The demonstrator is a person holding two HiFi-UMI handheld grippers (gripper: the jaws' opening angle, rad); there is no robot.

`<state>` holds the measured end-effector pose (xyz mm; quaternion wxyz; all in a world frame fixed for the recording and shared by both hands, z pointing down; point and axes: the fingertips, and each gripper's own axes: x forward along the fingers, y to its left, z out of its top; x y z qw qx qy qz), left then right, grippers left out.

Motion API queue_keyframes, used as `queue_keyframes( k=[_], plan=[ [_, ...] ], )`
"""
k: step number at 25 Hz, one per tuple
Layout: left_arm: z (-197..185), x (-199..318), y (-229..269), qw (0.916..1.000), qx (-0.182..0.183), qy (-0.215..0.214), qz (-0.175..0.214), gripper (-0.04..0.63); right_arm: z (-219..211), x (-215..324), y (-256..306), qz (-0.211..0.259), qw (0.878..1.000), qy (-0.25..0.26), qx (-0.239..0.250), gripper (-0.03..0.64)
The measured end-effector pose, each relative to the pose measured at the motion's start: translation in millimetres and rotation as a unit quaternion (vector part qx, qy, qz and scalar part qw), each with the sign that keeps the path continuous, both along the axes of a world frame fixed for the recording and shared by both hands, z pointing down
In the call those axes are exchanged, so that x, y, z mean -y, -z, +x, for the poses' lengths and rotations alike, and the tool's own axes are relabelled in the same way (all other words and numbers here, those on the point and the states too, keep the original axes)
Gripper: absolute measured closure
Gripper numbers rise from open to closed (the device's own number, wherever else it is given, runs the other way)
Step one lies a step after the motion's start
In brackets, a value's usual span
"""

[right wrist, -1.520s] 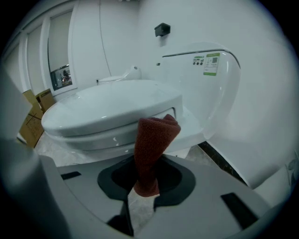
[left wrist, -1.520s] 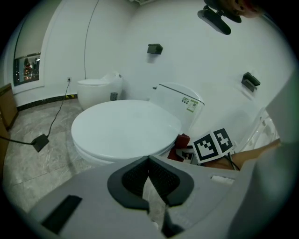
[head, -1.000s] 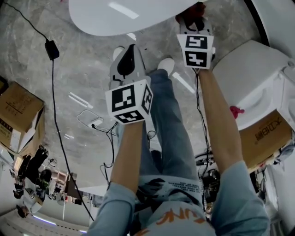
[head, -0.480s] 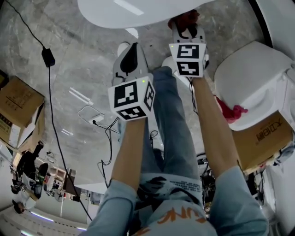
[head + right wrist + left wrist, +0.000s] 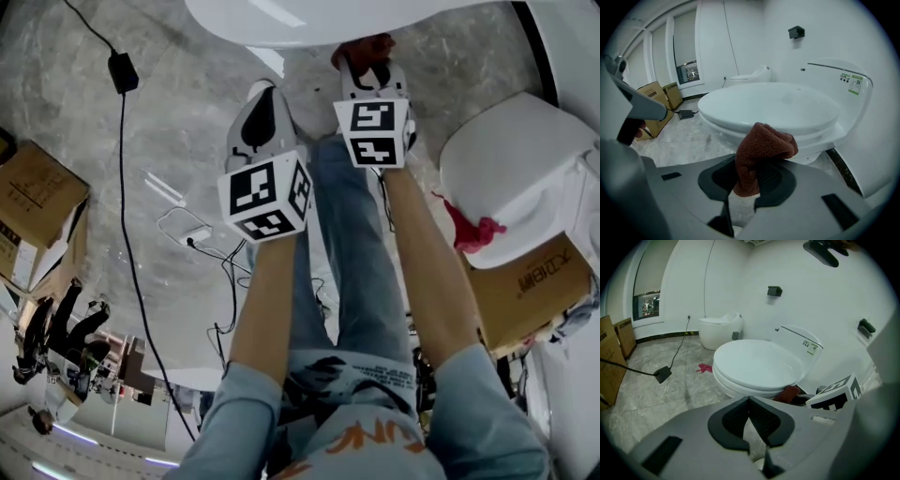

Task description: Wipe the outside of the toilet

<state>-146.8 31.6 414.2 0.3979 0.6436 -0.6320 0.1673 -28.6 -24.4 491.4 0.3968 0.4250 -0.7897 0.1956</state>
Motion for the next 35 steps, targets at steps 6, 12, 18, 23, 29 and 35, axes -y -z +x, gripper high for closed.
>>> queue_keyframes(
  k=[6,12,18,23,29,35],
  plan=[
    [-24.7,-5.0,-3.6,0.9996,0.002,0.028,-0.004,0.603,-26.7,-11.4,-2.9,-0.011,1.0,0.026,0.004,0.529],
    [-43.3,-9.5,-6.4,0.9992,0.003,0.04,-0.009,0.603,-54.7,-22.0,-4.1,-0.018,0.999,0.047,0.008,0.529],
    [-54.9,-11.5,-8.6,0.9988,0.014,0.044,-0.014,0.603,-84.4,-31.0,-4.2,-0.014,0.996,0.085,0.027,0.529],
    [-55.9,-11.6,-13.4,0.9986,0.023,0.04,-0.026,0.603,-100.5,-37.6,0.8,-0.017,0.989,0.133,0.055,0.529],
    [-49.3,-7.9,-15.7,0.998,0.042,0.03,-0.037,0.603,-95.0,-52.5,8.3,-0.022,0.983,0.155,0.094,0.529],
    [4.8,7.1,-19.3,0.9981,0.047,-0.022,-0.034,0.603,-16.1,-66.4,-6.7,-0.04,0.991,0.078,0.099,0.528]
  ],
)
